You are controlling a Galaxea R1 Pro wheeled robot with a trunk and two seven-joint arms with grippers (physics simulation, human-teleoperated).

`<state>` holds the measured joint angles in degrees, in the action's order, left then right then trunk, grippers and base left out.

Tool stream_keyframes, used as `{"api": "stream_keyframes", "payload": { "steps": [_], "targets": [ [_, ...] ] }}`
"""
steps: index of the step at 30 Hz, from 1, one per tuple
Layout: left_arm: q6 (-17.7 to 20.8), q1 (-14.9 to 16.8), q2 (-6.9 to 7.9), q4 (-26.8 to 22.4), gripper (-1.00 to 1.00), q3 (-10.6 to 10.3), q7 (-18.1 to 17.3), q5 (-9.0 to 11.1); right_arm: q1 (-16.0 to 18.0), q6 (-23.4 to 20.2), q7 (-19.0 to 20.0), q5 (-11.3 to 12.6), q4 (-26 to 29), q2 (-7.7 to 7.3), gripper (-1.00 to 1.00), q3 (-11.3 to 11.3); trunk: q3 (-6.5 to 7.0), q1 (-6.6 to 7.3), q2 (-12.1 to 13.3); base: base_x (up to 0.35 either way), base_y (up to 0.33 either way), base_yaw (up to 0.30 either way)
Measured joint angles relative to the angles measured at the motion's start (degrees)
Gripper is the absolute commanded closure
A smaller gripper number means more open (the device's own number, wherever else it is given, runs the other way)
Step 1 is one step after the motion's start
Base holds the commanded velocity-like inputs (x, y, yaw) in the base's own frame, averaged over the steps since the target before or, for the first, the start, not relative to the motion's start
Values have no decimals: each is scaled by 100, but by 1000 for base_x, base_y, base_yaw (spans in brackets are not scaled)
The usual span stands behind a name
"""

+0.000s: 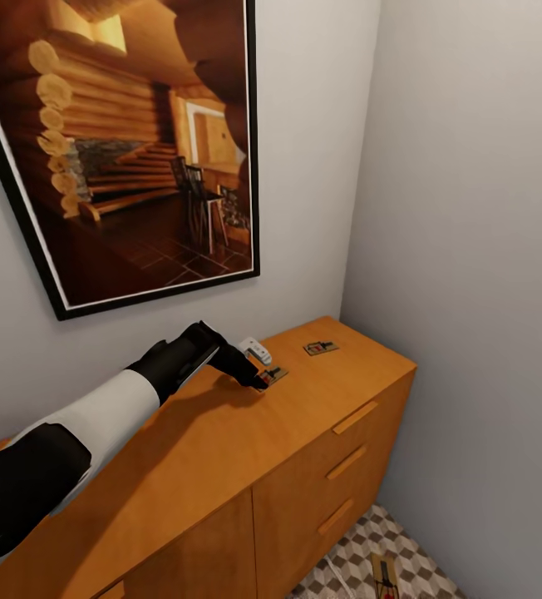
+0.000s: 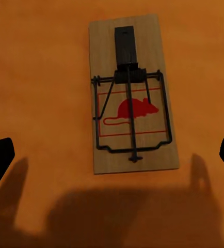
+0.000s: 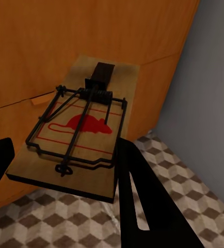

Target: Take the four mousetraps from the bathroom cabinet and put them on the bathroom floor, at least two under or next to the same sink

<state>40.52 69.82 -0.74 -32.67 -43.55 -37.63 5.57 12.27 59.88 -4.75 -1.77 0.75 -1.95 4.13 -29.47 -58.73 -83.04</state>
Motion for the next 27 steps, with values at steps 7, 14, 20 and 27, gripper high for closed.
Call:
{"api": "stream_keyframes", "payload": {
  "steps": [7, 14, 20, 27],
  "targets": [
    [1, -2, -2, 0, -100, -1, 0, 0, 0, 0, 1, 1, 3, 0, 100, 2, -47, 0, 0, 0, 0, 0],
    [-1, -2, 1, 0, -100, -4, -1, 1, 0, 0, -1, 2, 3, 2, 100, 1, -95, 0, 0, 0, 0, 0],
    [0, -2, 1, 0, -100, -7, -1, 1, 0, 0, 0, 5, 1, 3, 100, 1, -135, 0, 0, 0, 0, 0],
    [1, -2, 1, 0, -100, -8, 1, 1, 0, 0, 0, 4, 0, 2, 100, 2, -182, 0, 0, 0, 0, 0]
  ]
}}
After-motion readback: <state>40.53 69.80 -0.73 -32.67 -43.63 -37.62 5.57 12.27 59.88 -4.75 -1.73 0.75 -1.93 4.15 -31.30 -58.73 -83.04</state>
